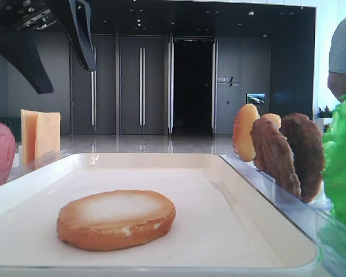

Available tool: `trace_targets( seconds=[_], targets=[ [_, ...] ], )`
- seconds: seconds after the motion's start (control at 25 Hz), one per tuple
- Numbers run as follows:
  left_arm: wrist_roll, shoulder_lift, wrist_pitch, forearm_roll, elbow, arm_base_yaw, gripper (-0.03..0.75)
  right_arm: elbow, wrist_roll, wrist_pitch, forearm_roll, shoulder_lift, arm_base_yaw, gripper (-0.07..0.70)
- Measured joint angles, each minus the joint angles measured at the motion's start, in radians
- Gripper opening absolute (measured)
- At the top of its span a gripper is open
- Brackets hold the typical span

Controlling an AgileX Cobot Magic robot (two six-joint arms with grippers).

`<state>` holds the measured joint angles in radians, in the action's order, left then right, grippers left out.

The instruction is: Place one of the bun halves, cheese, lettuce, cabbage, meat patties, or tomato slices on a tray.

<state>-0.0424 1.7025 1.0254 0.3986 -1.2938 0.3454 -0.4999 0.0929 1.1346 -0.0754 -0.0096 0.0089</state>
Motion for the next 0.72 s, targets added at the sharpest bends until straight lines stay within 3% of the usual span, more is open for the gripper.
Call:
trace_targets(
  seconds=[0.2, 0.48, 0.6, 0.72],
  targets=[
    [-0.076, 0.0, 0.048, -0.132, -0.049, 0.0, 0.588, 0.0, 0.0, 0.0, 0.0, 0.0, 0.0, 0.531],
    [-0.174, 0.0, 0.18, -0.387, -0.176, -0.008, 0.606, 0.0, 0.0, 0.0, 0.0, 0.0, 0.0, 0.531],
    [-0.164, 0.0, 0.193, -0.418, -0.239, -0.047, 0.608, 0.0, 0.0, 0.0, 0.0, 0.0, 0.0, 0.531],
    [-0.118, 0.0, 0.194, -0.399, -0.275, -0.14, 0.608, 0.0, 0.0, 0.0, 0.0, 0.0, 0.0, 0.531]
  ],
)
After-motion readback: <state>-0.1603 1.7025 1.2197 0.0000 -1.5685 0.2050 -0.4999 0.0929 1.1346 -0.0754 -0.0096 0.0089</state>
